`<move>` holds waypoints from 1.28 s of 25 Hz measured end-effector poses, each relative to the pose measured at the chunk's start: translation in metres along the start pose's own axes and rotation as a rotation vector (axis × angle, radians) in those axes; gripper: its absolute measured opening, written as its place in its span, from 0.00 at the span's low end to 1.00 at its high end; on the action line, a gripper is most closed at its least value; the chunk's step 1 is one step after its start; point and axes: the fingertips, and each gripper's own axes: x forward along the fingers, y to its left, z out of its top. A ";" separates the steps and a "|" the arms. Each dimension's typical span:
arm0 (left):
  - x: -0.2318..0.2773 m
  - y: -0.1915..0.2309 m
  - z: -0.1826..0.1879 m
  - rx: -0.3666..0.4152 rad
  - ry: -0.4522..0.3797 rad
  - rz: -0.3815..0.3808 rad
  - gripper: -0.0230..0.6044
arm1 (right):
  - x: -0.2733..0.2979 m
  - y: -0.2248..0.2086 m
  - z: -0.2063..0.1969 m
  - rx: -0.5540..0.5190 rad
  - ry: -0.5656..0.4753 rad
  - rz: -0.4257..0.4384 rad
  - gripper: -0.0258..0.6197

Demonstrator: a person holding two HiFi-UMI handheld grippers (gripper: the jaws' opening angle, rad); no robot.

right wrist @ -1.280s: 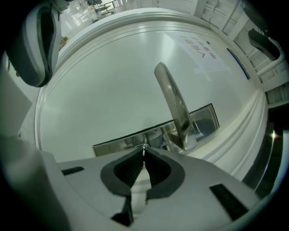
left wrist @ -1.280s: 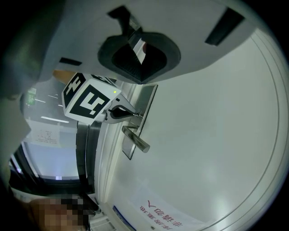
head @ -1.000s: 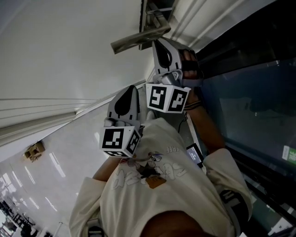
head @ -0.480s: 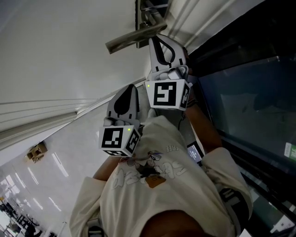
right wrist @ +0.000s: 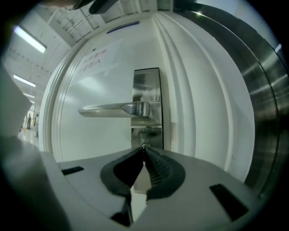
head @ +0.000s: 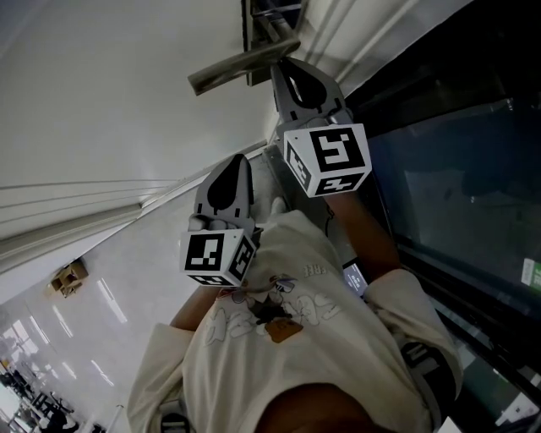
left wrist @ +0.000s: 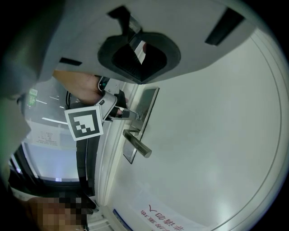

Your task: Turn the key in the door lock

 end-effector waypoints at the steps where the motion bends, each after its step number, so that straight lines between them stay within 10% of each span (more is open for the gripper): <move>1: 0.000 -0.001 0.000 0.001 0.000 0.001 0.05 | 0.000 -0.001 0.000 0.048 -0.002 0.008 0.07; 16: -0.002 -0.006 -0.003 0.004 0.007 0.002 0.05 | 0.000 -0.011 -0.004 0.912 -0.088 0.137 0.09; 32: -0.003 -0.006 -0.004 -0.007 -0.001 0.007 0.05 | -0.024 -0.018 0.012 0.651 -0.122 0.078 0.24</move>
